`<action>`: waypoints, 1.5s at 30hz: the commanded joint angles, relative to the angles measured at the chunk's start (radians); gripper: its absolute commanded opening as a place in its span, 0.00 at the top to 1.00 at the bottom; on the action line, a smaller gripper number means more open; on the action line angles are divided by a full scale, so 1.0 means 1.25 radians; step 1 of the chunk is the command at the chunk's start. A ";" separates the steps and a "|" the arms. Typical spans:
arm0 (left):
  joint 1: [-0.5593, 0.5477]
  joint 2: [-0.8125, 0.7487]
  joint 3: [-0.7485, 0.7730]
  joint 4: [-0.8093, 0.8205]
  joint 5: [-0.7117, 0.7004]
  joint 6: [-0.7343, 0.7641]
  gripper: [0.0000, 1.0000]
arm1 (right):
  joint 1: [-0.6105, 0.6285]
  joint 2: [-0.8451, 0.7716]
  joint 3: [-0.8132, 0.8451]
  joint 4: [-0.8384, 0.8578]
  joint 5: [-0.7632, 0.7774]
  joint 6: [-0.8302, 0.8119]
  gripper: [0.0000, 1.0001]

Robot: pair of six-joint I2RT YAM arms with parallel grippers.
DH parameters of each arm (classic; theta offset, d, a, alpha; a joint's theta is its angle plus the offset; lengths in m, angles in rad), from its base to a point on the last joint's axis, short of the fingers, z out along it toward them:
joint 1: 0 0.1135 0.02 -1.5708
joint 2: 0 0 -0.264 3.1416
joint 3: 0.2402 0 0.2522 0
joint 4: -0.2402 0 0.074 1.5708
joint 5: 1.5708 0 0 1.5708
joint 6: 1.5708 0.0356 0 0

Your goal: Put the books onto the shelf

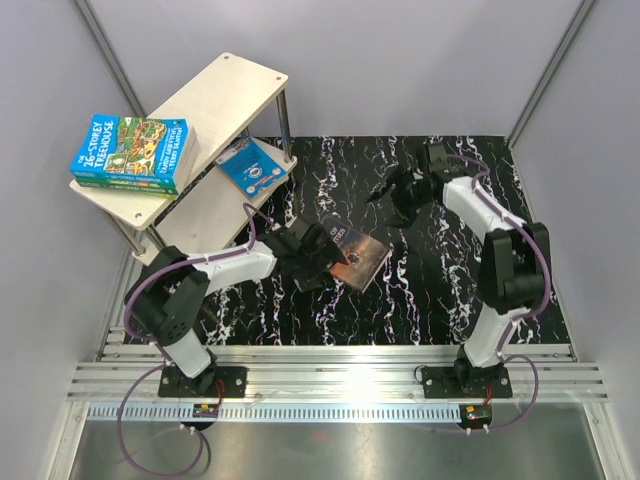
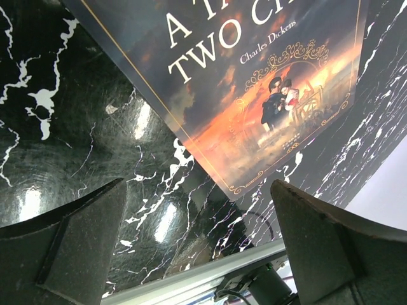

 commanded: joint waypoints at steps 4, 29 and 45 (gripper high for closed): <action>0.005 0.010 -0.010 0.056 -0.023 0.024 0.01 | -0.004 0.171 0.153 -0.139 0.071 -0.198 0.17; 0.061 0.159 0.044 0.121 0.068 0.071 0.01 | 0.026 -0.003 -0.216 0.167 -0.140 -0.087 0.33; 0.085 0.178 0.079 0.112 0.096 0.094 0.01 | 0.107 0.010 -0.232 0.171 -0.115 -0.101 0.72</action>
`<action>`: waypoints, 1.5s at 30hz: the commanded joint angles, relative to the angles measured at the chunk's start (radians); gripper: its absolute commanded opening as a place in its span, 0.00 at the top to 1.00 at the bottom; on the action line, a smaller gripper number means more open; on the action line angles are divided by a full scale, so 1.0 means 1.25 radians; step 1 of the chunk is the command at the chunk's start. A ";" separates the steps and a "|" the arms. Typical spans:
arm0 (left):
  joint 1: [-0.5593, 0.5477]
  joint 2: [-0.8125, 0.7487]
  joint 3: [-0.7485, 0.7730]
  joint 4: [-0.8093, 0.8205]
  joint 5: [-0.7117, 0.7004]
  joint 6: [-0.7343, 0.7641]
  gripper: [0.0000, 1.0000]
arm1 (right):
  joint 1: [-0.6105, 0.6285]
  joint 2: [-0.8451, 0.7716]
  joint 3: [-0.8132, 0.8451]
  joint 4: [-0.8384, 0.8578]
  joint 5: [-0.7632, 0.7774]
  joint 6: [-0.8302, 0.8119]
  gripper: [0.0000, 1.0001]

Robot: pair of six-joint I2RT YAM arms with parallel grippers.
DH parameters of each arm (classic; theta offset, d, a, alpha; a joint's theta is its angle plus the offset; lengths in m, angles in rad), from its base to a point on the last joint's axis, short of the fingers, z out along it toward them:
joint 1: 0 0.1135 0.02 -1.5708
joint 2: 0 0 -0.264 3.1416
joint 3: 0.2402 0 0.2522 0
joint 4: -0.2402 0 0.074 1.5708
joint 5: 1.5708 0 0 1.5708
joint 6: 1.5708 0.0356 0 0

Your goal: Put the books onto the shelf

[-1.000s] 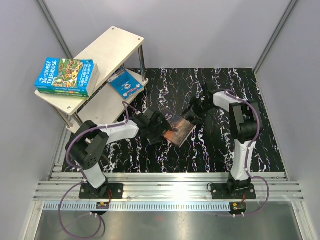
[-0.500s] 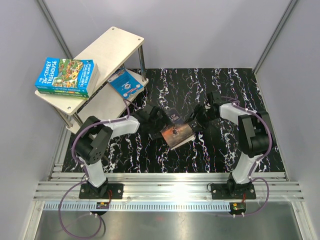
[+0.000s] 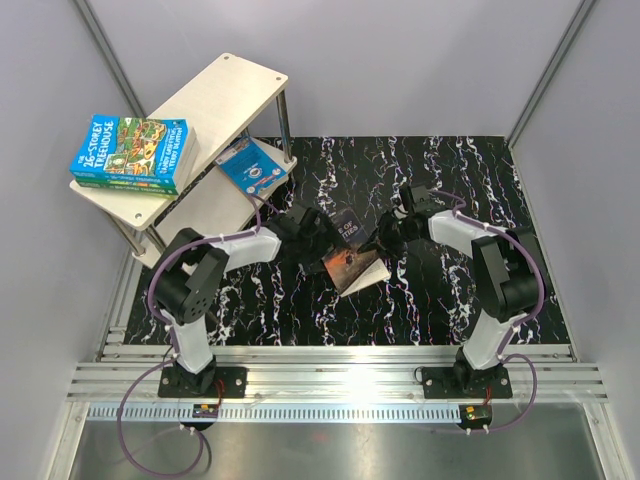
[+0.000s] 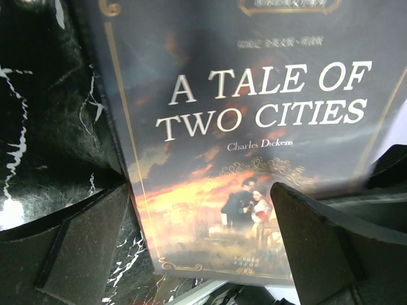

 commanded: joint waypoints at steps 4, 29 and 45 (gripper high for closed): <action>0.015 0.032 -0.012 0.007 -0.002 0.041 0.01 | 0.028 0.002 0.019 -0.082 0.006 -0.058 1.00; 0.068 -0.027 -0.043 0.011 0.008 0.054 0.01 | -0.037 -0.134 -0.185 0.227 -0.253 0.235 1.00; 0.067 -0.043 -0.056 0.094 0.013 0.029 0.79 | -0.050 -0.070 -0.334 0.593 -0.363 0.442 1.00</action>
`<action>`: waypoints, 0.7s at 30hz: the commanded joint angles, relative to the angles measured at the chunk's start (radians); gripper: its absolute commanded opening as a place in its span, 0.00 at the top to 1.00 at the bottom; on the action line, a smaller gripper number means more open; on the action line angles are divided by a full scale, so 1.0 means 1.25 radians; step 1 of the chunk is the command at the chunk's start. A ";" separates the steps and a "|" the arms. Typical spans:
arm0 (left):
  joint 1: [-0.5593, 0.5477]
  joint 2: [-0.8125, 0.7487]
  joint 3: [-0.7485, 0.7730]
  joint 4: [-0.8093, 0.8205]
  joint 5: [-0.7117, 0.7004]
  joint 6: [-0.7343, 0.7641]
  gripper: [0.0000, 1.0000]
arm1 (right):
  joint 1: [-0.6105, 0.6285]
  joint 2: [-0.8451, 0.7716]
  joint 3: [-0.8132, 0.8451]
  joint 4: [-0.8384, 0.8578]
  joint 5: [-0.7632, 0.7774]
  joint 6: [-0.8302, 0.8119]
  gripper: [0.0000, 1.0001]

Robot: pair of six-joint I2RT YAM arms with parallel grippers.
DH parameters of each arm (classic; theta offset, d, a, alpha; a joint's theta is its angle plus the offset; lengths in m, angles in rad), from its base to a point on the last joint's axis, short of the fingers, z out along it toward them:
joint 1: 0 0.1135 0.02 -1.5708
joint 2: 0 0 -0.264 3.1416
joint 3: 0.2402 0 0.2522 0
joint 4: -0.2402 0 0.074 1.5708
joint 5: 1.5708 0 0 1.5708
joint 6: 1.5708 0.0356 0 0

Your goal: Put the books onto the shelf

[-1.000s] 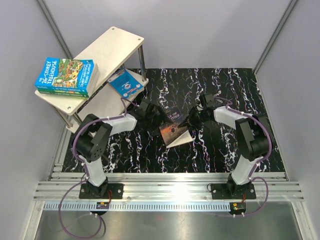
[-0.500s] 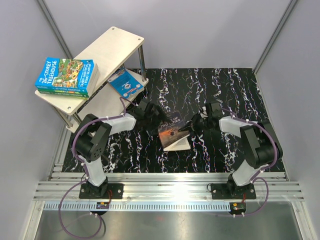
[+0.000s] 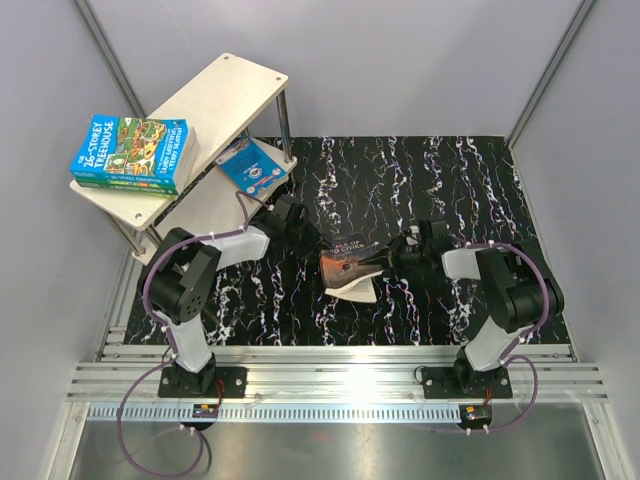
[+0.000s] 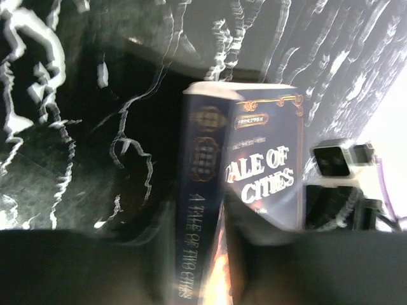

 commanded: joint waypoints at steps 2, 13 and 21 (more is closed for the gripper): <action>-0.002 -0.033 -0.017 0.045 -0.033 -0.006 0.97 | 0.005 0.010 0.003 0.168 -0.124 0.086 1.00; -0.023 -0.048 0.065 -0.015 -0.076 0.018 1.00 | 0.004 -0.085 0.298 -0.766 0.305 -0.422 0.22; -0.051 -0.055 0.141 -0.114 -0.199 0.009 1.00 | 0.005 -0.290 0.219 -0.902 0.321 -0.307 0.21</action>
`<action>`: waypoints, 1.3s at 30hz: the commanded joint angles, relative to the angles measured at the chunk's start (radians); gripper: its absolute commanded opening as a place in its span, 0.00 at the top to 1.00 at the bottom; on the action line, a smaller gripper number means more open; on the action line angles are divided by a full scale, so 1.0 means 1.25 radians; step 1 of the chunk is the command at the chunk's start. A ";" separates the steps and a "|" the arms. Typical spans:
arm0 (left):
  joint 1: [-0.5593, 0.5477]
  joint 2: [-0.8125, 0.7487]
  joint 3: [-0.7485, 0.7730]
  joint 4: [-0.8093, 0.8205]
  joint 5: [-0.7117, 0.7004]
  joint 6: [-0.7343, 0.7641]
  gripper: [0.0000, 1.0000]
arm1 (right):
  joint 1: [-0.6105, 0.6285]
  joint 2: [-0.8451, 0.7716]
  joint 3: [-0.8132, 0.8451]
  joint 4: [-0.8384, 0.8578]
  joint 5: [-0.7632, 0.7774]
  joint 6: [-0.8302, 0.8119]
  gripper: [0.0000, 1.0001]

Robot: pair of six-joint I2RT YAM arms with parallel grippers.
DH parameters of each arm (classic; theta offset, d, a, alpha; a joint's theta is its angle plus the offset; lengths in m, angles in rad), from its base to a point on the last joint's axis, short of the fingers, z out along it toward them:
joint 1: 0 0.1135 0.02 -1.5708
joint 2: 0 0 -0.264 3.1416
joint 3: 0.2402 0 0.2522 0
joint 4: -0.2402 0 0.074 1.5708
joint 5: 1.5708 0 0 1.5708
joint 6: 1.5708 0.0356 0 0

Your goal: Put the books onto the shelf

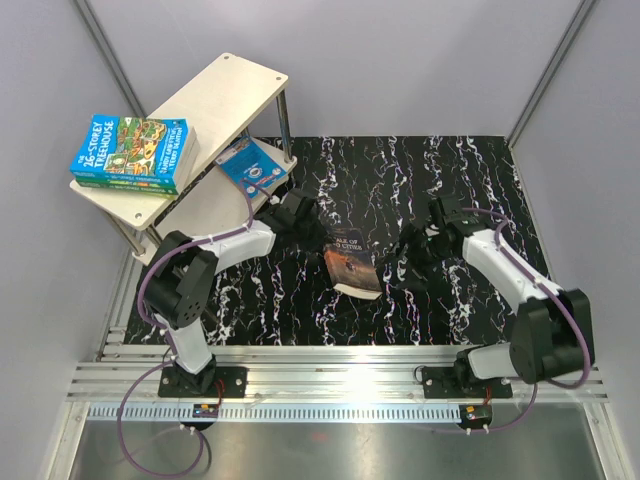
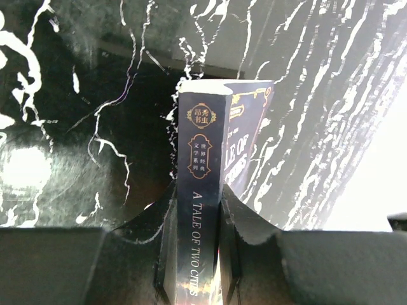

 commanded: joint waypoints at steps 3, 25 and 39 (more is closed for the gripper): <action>-0.022 0.000 0.110 -0.054 -0.097 -0.022 1.00 | 0.014 -0.122 -0.084 -0.064 -0.062 0.124 0.20; -0.025 0.076 0.267 -0.099 0.090 -0.037 1.00 | 0.126 -0.400 -0.410 0.567 0.109 0.591 0.24; -0.025 0.139 0.400 -0.174 0.093 -0.059 1.00 | 0.134 -0.364 -0.595 0.817 0.203 0.725 0.26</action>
